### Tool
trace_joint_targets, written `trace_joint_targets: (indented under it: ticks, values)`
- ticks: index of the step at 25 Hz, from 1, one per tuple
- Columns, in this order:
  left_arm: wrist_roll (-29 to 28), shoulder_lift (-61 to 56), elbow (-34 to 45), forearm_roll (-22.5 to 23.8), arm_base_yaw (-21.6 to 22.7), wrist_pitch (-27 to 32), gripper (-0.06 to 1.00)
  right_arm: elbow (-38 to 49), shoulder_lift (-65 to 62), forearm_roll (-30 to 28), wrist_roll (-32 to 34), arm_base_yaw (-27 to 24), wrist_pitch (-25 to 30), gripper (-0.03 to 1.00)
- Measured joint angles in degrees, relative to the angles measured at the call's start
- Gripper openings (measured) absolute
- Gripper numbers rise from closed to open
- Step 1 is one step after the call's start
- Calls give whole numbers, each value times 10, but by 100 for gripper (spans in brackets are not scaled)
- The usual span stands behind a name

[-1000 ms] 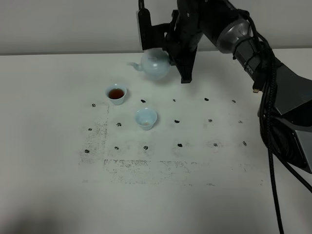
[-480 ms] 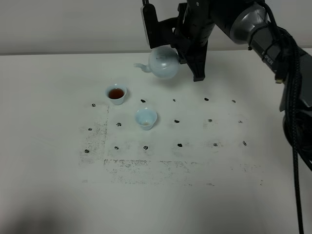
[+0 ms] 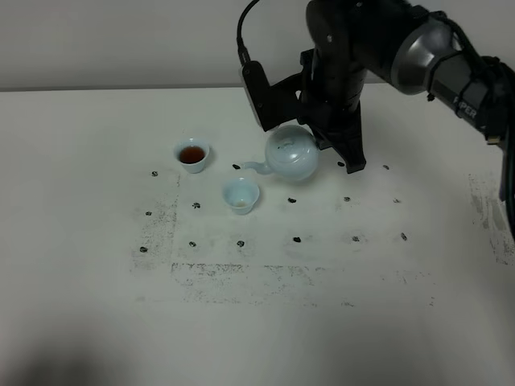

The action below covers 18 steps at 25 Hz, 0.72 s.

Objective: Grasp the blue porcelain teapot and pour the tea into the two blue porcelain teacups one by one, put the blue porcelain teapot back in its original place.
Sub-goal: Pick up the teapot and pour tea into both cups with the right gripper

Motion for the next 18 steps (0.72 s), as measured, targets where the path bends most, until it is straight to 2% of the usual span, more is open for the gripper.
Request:
trace_joint_targets:
  ticks: [3,5,13,18]
  values:
    - [0,0,0,0,0,0,70,0,14,-60,0,22,-2,4]
    - [0,0,0,0,0,0,70,0,25,-79,0,26,-2,4]
    - [0,0,0,0,0,0,70,1,31,-101,-1,26,-3,4]
    - [0,0,0,0,0,0,70,1,31,-102,-2,26,-40,4]
